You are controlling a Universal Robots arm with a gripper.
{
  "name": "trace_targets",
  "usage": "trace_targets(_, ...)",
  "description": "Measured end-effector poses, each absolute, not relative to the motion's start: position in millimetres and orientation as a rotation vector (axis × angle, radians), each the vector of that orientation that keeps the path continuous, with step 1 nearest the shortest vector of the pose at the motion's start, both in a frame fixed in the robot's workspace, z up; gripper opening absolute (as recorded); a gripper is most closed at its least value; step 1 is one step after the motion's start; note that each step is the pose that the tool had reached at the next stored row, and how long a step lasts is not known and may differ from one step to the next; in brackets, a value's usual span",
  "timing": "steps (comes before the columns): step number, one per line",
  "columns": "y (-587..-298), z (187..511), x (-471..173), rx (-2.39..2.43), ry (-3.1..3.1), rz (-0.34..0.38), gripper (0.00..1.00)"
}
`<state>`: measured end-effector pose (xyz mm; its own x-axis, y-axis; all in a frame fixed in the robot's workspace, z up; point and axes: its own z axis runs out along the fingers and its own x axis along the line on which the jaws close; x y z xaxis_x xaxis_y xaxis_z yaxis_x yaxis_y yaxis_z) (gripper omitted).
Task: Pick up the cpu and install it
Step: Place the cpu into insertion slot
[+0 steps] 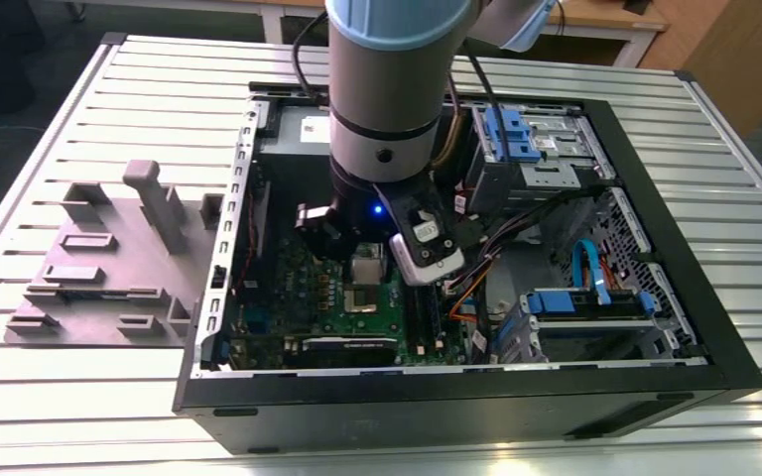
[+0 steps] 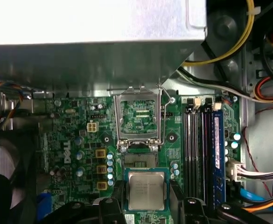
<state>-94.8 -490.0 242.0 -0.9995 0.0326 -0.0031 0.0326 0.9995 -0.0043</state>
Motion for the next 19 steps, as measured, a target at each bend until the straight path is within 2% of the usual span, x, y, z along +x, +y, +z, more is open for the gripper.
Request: trace_targets(19,-490.0,230.8,-94.9,0.050,3.138,-0.018,0.47)
